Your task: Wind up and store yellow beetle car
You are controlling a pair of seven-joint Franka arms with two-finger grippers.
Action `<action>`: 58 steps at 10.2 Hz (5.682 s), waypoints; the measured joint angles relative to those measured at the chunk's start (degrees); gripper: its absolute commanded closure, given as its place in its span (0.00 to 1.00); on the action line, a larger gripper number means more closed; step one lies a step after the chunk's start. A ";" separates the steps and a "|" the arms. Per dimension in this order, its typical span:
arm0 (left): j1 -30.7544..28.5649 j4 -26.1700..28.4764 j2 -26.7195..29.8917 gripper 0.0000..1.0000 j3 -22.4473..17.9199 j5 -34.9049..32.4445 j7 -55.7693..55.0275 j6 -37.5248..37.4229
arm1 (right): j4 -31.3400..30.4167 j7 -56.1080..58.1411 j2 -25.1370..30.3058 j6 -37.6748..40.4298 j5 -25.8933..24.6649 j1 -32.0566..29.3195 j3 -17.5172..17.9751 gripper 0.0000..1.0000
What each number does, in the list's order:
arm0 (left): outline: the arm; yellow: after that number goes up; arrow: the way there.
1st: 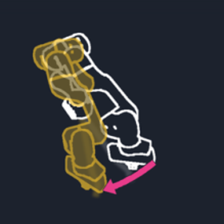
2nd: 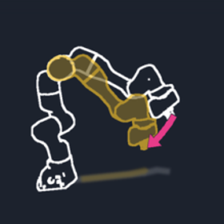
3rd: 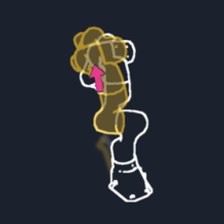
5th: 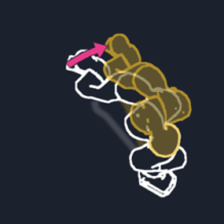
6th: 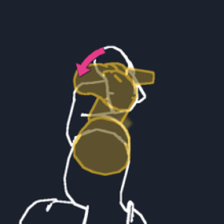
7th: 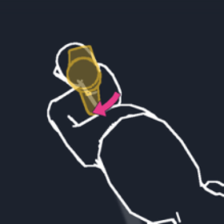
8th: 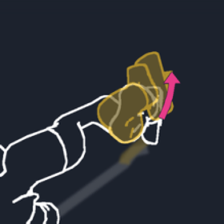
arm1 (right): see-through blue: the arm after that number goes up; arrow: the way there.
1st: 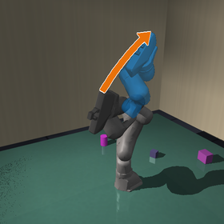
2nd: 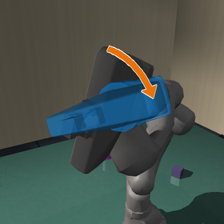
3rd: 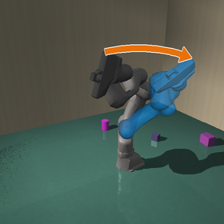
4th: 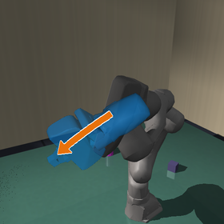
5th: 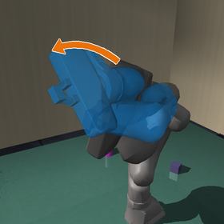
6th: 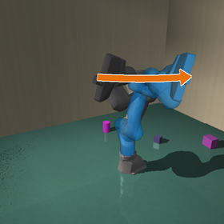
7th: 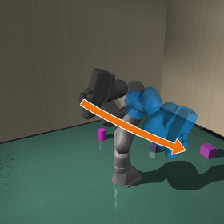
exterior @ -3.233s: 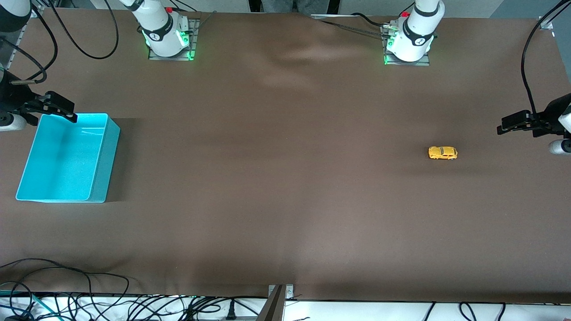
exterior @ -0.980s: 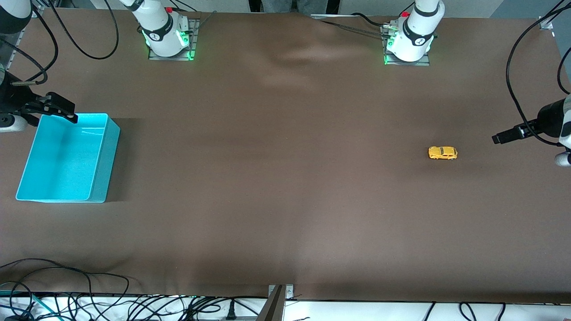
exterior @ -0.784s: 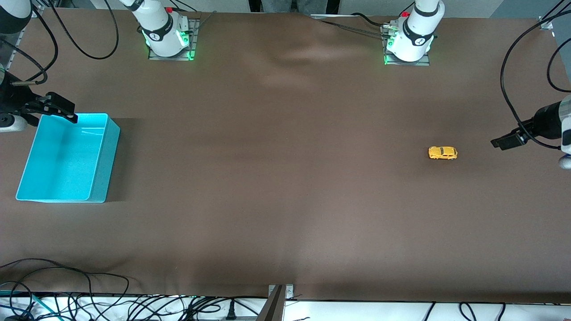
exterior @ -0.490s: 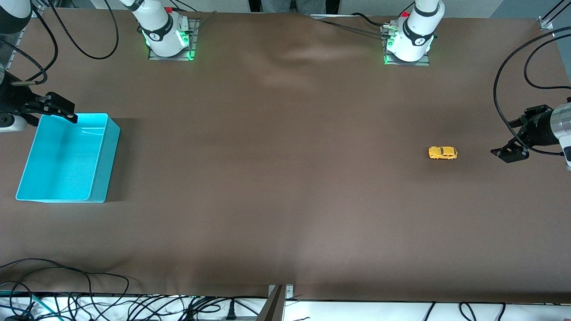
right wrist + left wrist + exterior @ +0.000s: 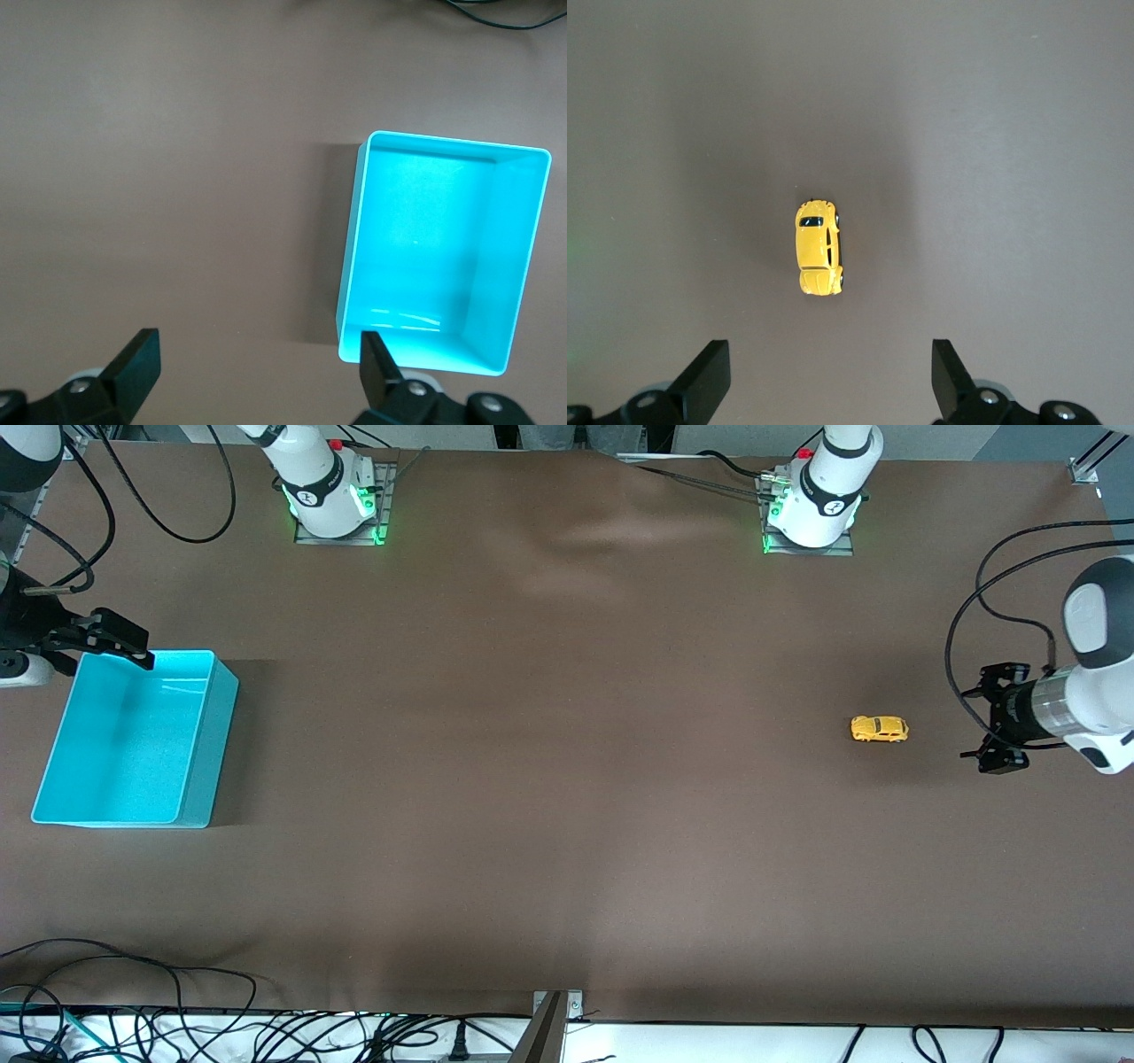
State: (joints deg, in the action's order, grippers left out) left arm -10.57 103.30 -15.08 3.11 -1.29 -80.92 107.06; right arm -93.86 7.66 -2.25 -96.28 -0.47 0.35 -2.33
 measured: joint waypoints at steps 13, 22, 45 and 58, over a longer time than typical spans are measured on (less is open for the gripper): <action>0.05 23.51 -4.81 0.03 0.06 -8.45 -11.07 32.78 | 0.00 0.30 -0.26 -0.01 0.00 0.05 0.09 0.00; -0.12 23.63 -7.21 1.00 -0.02 -11.55 -15.90 35.28 | 0.00 0.35 -0.26 -0.01 0.00 0.05 0.09 0.00; 0.19 17.91 -10.68 1.00 -0.34 -18.58 -21.62 29.54 | 0.00 0.37 -0.28 -0.01 0.00 0.05 0.08 0.00; 0.11 14.35 -12.85 1.00 -4.22 -18.76 -17.47 27.90 | 0.00 0.39 -0.29 -0.01 0.00 0.05 0.06 0.00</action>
State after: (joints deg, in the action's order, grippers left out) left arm -10.46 117.65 -27.94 -1.10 -20.05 -98.39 134.95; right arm -93.86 8.05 -2.54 -96.29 -0.47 0.40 -2.26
